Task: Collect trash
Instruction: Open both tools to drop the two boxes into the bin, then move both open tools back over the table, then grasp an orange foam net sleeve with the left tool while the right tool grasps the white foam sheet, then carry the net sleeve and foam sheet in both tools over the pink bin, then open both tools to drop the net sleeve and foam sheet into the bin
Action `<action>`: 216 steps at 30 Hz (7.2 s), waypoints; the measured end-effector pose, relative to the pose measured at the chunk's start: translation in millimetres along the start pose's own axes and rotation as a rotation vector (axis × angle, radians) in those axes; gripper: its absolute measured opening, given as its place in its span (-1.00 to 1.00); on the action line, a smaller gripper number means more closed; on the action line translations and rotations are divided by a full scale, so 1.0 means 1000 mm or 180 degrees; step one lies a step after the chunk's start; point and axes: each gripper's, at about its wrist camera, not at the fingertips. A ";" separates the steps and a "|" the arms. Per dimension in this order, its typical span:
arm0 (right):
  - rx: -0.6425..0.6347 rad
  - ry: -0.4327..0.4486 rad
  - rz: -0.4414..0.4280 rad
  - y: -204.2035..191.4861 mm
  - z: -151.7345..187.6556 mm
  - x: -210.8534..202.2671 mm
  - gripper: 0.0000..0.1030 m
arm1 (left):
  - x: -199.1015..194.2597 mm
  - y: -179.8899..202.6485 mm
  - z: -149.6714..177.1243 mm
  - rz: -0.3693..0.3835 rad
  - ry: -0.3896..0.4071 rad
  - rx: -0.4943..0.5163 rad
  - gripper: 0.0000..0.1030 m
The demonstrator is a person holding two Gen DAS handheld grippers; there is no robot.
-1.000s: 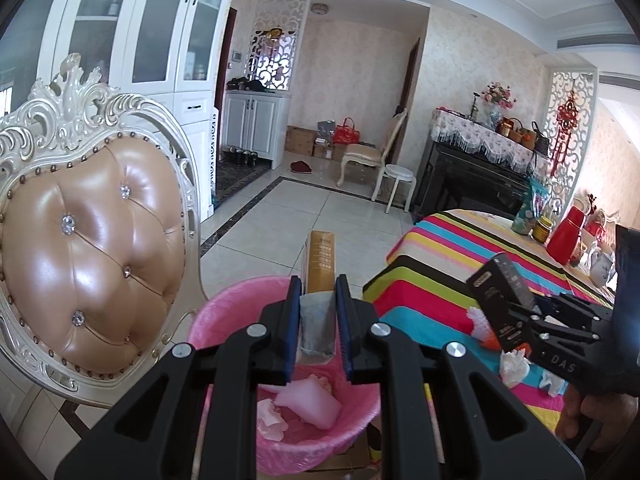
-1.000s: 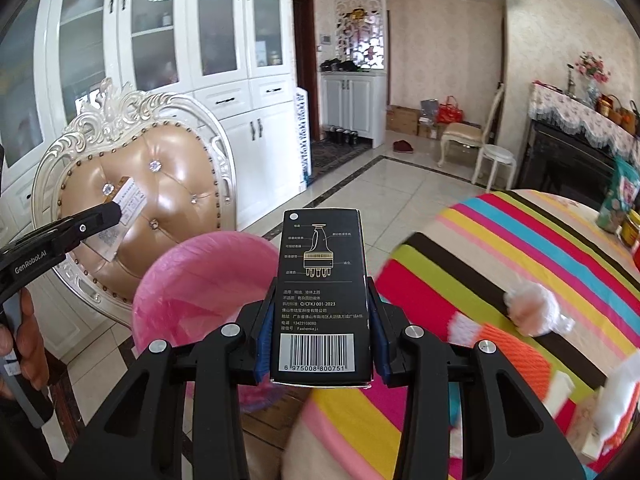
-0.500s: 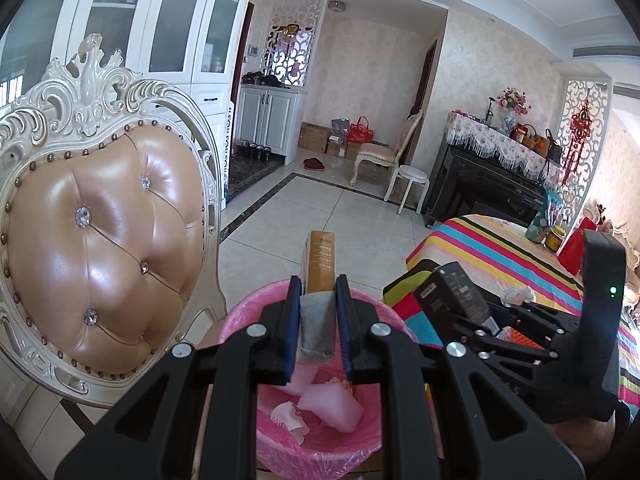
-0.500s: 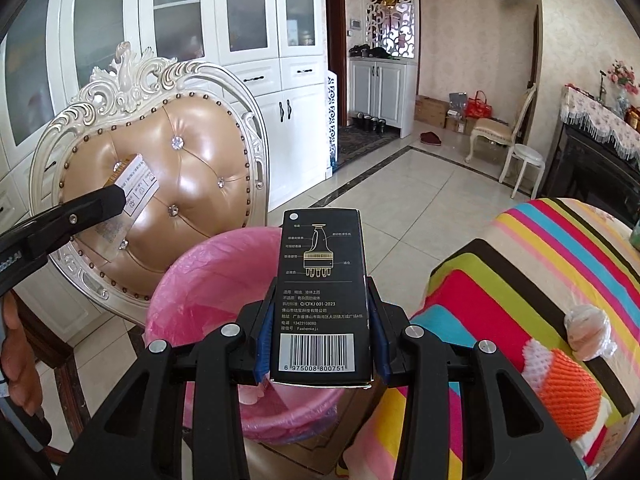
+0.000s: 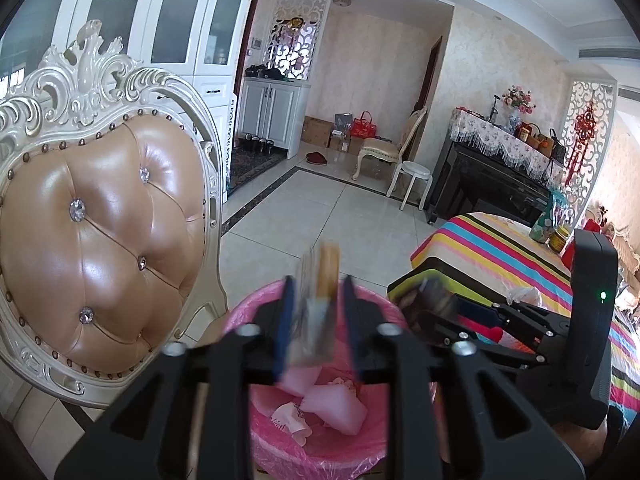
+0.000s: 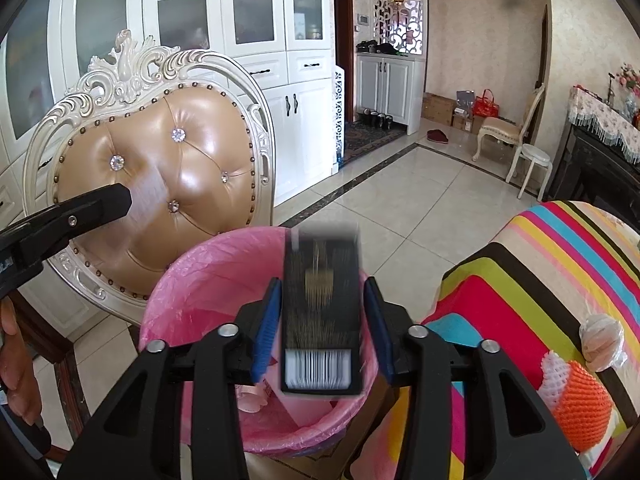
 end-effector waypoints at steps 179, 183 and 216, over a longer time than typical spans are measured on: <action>0.0271 0.0317 0.0590 0.075 0.004 -0.107 0.10 | -0.017 0.019 -0.010 -0.0154 -0.0065 -0.0142 -0.60; 0.0184 0.0274 0.0449 0.050 -0.004 -0.088 0.10 | -0.015 0.005 -0.011 -0.0190 -0.0071 -0.0163 -0.60; -0.0134 -0.0113 0.0149 -0.015 -0.009 0.003 0.27 | 0.010 -0.030 -0.009 -0.0395 -0.0189 -0.0219 -0.04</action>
Point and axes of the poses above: each gripper's, at about its wrist camera, not at the fingertips, and x roughly the way its jaws point, y to its right, z to its underside, and after that the axes turned 6 degrees about y, right-handed
